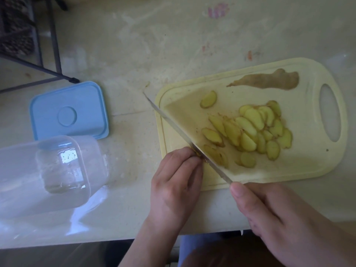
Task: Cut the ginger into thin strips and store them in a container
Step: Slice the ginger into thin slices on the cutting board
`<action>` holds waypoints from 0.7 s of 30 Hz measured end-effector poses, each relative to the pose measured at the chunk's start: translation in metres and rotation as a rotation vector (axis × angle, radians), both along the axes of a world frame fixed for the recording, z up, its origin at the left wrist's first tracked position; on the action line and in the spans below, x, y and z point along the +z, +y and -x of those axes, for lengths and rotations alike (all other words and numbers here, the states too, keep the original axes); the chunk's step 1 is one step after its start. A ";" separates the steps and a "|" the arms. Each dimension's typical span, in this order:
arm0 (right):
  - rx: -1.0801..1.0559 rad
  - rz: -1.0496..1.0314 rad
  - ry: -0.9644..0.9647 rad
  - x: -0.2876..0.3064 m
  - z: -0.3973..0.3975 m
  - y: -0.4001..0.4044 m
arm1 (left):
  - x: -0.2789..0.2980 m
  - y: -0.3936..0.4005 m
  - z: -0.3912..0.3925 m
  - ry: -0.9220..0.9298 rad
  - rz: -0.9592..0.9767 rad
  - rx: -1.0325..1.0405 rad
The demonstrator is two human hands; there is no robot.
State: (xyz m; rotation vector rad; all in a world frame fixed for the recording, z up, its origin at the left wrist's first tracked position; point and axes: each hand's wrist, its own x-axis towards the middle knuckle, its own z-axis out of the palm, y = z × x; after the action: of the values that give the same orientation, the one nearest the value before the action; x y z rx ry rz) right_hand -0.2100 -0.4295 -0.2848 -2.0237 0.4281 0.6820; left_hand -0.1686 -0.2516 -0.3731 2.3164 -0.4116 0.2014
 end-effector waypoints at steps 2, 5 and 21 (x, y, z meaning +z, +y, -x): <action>-0.022 0.025 -0.042 0.001 0.000 0.001 | -0.001 0.000 -0.001 -0.008 0.001 0.001; -0.026 0.027 0.017 0.003 0.001 0.002 | -0.002 0.000 -0.001 -0.020 -0.005 0.002; -0.023 0.051 -0.022 -0.001 0.005 0.002 | -0.002 0.003 -0.001 -0.018 0.025 -0.029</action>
State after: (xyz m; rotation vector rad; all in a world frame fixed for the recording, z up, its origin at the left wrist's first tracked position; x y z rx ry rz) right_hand -0.2155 -0.4273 -0.2855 -2.0692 0.4587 0.6401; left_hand -0.1678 -0.2487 -0.3755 2.2846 -0.4492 0.2126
